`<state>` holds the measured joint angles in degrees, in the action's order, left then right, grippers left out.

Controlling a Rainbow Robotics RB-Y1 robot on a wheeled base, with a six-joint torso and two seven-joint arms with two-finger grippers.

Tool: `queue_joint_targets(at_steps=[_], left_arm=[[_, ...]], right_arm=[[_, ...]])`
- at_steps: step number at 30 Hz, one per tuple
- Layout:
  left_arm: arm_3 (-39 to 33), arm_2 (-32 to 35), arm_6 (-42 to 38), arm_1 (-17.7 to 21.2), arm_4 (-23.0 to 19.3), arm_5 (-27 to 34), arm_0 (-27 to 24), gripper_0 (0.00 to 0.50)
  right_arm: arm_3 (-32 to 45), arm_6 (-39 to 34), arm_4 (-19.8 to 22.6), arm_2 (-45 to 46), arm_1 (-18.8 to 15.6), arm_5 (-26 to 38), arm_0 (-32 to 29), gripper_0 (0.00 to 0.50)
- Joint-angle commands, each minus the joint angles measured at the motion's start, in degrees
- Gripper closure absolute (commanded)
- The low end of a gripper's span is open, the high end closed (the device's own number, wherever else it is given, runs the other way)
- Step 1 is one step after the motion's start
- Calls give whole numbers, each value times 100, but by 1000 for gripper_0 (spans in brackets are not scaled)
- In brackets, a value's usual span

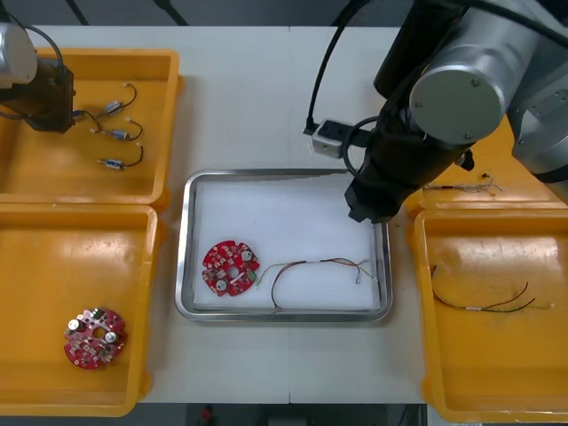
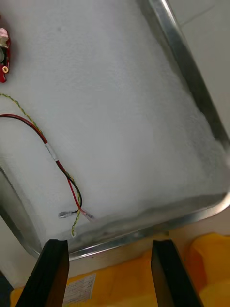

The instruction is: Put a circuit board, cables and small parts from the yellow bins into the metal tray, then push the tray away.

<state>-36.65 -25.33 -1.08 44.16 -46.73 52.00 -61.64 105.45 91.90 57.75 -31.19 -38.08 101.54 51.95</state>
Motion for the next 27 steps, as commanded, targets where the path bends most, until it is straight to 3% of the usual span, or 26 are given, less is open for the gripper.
queue_joint_targets(at_steps=[1,12,27], left_arm=[[-9,-51,-332,-56,-56,-164,-164,0],[26,-51,-314,-56,32,-375,20,0],[26,-174,-218,-83,23,-357,258,0]], right_arm=[[248,-568,79,526,-208,296,157,0],[221,-1631,-9,1221,-700,613,34,0],[-280,-1860,-554,1669,-1061,736,-106,0]])
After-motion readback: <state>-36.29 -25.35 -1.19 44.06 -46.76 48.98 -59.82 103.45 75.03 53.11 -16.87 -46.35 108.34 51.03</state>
